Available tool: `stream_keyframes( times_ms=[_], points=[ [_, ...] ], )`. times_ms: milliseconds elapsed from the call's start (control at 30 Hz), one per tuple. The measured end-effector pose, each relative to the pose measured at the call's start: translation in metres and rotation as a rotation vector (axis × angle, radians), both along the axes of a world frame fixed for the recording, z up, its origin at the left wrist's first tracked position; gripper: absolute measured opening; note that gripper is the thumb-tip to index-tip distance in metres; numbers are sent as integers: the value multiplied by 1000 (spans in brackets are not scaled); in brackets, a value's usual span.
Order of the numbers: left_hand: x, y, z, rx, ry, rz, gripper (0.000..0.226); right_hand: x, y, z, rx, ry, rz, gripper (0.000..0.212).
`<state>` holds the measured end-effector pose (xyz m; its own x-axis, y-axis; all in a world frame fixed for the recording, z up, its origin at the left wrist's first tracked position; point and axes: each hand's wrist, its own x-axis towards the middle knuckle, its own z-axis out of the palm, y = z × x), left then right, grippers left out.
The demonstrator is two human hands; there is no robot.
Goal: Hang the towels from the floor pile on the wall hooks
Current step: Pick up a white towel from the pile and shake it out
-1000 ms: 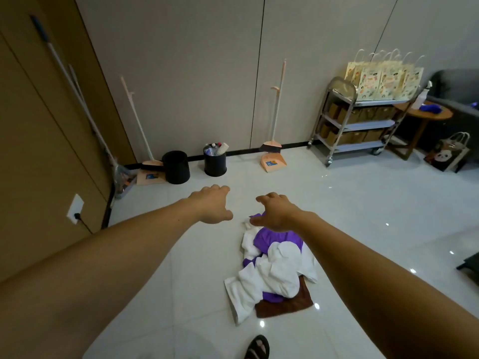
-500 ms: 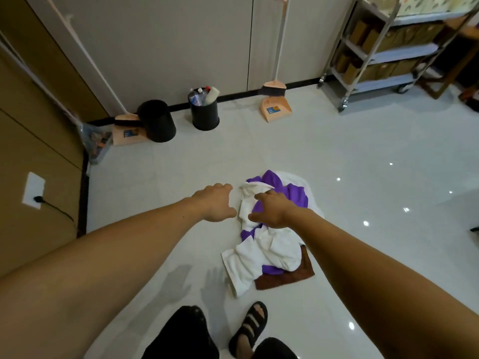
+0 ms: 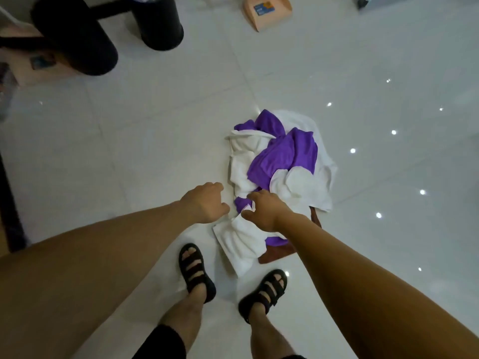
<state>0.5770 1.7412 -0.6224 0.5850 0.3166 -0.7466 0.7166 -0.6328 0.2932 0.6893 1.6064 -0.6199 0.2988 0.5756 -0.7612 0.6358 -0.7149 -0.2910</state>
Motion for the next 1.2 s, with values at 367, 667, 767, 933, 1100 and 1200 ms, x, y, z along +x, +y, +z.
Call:
stream_keyframes(
  times_ms=[367,667,767,933,1100,1200],
  points=[
    [11,-23,-288,-106,48,33,46,28,-21,-308,-100,-15,141,50],
    [0,-33,-366,-120,53,32,47,23,-20,-397,-21,-192,526,47],
    [0,-34,-353,-146,59,30,51,27,-24,-380,56,-205,585,31],
    [9,-26,-277,-219,-17,12,67,30,-15,-279,367,77,118,23],
    [26,3,-142,-245,-212,64,21,38,8,-129,504,236,-124,17],
    [30,34,-51,-169,-333,65,23,52,23,-41,528,219,-147,23]
  ],
)
